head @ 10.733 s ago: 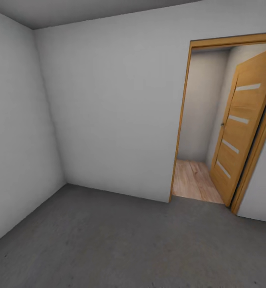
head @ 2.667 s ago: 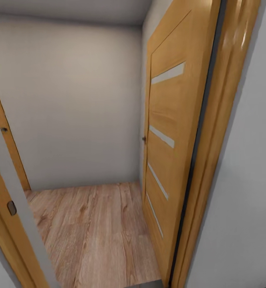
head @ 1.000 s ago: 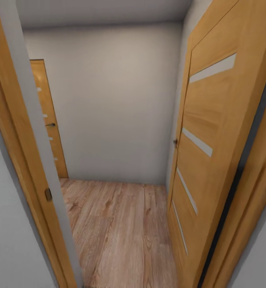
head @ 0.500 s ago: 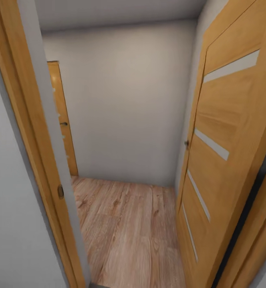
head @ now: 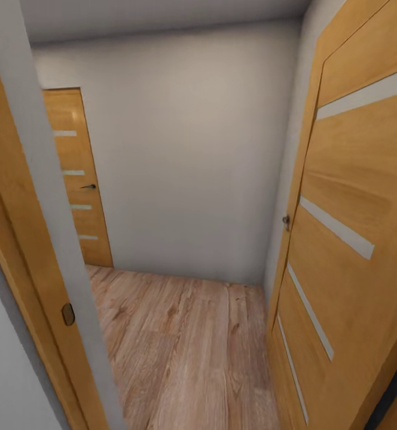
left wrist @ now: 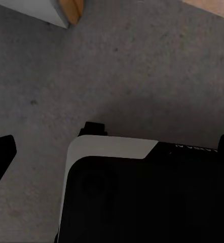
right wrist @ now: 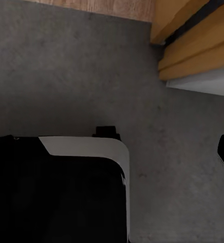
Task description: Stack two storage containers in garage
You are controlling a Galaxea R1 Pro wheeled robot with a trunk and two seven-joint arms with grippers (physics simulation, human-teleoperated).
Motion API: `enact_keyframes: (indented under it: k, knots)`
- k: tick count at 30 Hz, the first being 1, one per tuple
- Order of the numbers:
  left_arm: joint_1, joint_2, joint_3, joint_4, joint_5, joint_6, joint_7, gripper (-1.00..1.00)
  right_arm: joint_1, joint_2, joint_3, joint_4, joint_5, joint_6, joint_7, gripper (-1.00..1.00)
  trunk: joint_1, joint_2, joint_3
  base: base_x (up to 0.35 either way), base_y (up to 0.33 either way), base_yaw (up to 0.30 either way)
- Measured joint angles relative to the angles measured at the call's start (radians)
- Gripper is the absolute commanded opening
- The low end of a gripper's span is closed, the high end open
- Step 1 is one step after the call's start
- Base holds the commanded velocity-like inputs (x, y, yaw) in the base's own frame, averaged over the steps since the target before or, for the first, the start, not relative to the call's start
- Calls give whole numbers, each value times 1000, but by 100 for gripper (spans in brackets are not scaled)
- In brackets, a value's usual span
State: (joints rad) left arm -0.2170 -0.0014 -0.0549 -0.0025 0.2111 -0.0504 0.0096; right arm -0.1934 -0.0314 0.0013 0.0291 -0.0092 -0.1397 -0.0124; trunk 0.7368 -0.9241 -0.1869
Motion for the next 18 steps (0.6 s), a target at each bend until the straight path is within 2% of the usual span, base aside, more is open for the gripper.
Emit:
enact_keyframes:
  k: [18]
  knots:
    - [0, 0, 0, 0, 0, 0, 0, 100, 0, 1, 0, 0, -1, 0, 0, 100, 0, 0, 0, 322, 0, 0]
